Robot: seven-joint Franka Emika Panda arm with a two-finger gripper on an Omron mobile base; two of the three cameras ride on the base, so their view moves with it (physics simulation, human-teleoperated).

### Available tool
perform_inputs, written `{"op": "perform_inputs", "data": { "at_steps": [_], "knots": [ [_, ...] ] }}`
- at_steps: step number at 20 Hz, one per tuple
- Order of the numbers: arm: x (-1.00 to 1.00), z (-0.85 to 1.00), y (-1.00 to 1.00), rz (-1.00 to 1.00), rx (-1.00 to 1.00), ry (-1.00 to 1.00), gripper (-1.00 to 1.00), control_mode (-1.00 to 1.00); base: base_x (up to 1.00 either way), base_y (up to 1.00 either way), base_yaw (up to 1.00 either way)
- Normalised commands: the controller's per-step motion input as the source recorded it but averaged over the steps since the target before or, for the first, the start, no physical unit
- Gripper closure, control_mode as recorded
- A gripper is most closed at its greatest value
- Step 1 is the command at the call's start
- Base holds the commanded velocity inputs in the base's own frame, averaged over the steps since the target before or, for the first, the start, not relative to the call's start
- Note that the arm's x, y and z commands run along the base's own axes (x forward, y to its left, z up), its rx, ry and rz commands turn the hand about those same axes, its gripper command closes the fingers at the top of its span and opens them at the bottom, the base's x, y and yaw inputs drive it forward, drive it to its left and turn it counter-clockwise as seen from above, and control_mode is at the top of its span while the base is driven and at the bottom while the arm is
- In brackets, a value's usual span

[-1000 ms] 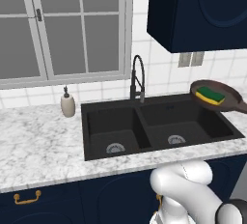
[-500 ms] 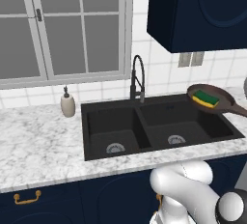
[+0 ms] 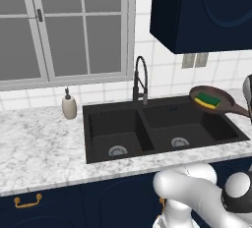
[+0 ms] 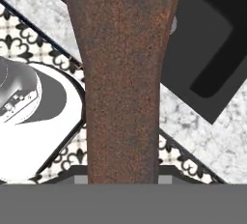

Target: Pick the pan and sponge and place them into the sink. Then turn on the water.

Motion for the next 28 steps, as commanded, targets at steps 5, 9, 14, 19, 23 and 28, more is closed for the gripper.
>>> {"op": "perform_inputs", "data": {
  "at_steps": [5, 9, 14, 19, 23, 28],
  "knots": [
    [0.57, -0.23, -0.24, 0.01, 0.0, 0.0, 1.0, -1.0, 0.0, 0.0, 0.0],
    [0.42, -0.3, -0.12, 0.01, 0.0, 0.0, 1.0, -1.0, 0.0, 0.0, 0.0],
    [0.54, -0.29, 0.0, 0.04, 0.0, 0.0, 1.0, -1.0, 0.0, 0.0, 0.0],
    [0.68, -0.2, 0.0, 0.03, 0.0, 0.0, 1.0, -1.0, 0.0, 0.0, 0.0],
    [0.51, -0.12, -0.04, 0.03, 0.0, 0.0, 1.0, -1.0, 0.0, 0.0, 0.0],
    [0.41, -0.05, 0.01, 0.0, 0.0, 0.01, 1.0, -1.0, 0.0, 0.0, 0.0]
  ]
}}
